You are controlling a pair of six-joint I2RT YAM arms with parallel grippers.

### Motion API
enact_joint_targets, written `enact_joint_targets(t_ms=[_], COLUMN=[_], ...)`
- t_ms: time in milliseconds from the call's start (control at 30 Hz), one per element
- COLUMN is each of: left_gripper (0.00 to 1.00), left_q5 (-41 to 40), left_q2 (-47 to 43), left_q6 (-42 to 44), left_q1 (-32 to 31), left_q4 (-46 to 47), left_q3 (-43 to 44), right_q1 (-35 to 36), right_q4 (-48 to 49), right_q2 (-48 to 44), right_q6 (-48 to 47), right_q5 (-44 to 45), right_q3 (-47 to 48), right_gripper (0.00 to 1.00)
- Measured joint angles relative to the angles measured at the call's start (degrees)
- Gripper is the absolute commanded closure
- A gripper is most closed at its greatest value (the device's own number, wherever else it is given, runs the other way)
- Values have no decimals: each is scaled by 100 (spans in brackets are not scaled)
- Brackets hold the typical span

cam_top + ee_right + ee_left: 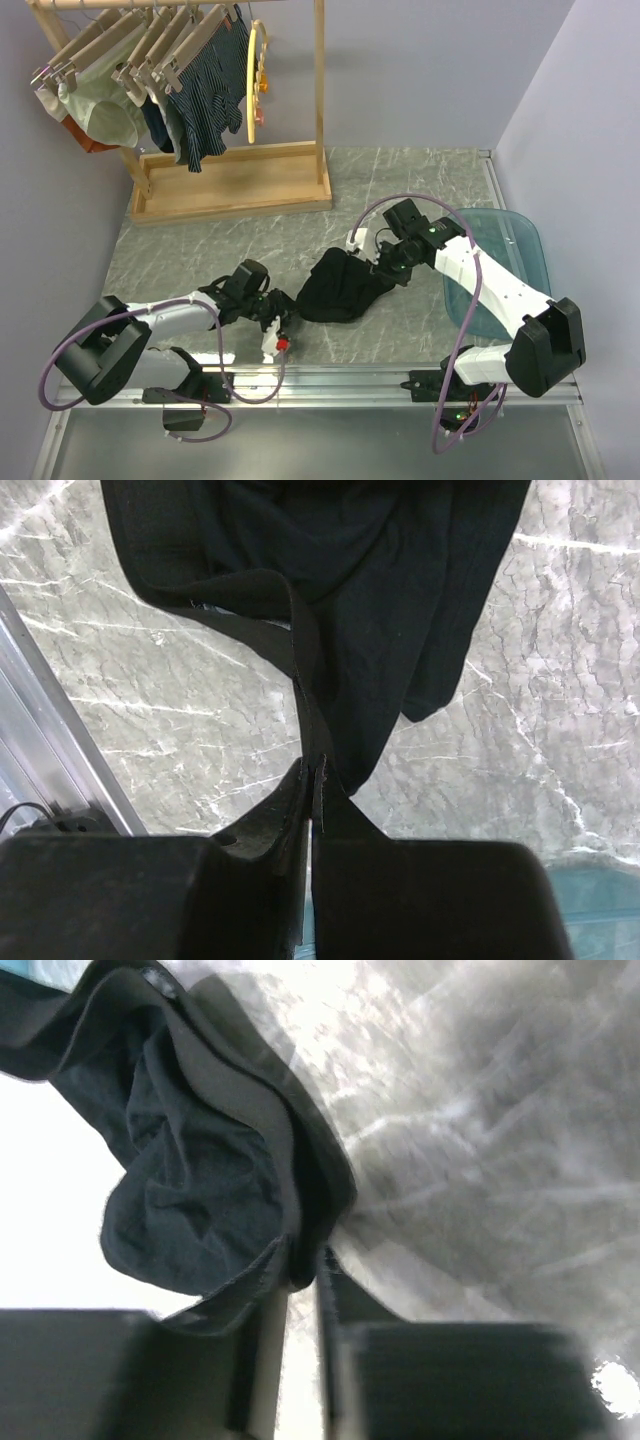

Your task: Clip the underwear to the hanger

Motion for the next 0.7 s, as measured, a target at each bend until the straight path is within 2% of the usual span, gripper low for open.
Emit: enact_joint_targets(t_ms=[67,133,233,333,500,567,700], left_gripper=[94,99,100,100,100,100,100], left_q5=[-20,-70,-175,-175,-199,-319,-616], left_q2=[4,70,118,92,81,98,125], left_q6=[-354,-1117,-2304,-3611,-5751,-6671,-7890], left_q1=[-83,-151,-90,278,1165,1491,1740], left_q4=[70,-37,-260,-634,-1220,-1432,-1676], left_q3=[31,275,966,1947,3832,4527,5401], right_q1=[-13,-39,-219,-629,-1530,-1687,-1705], right_q4=[2,0,-11,-96,-81,72,210], right_q2=[-9,-48,-151,-170,55,125,291], right_q6=[0,4,17,72,363,586,1080], right_q5=[0,0,-22,-48,-151,-168,-315], right_q3=[-4,-4,17,299,1738,2308,3241], right_gripper=[100,100,100,100,100,100,100])
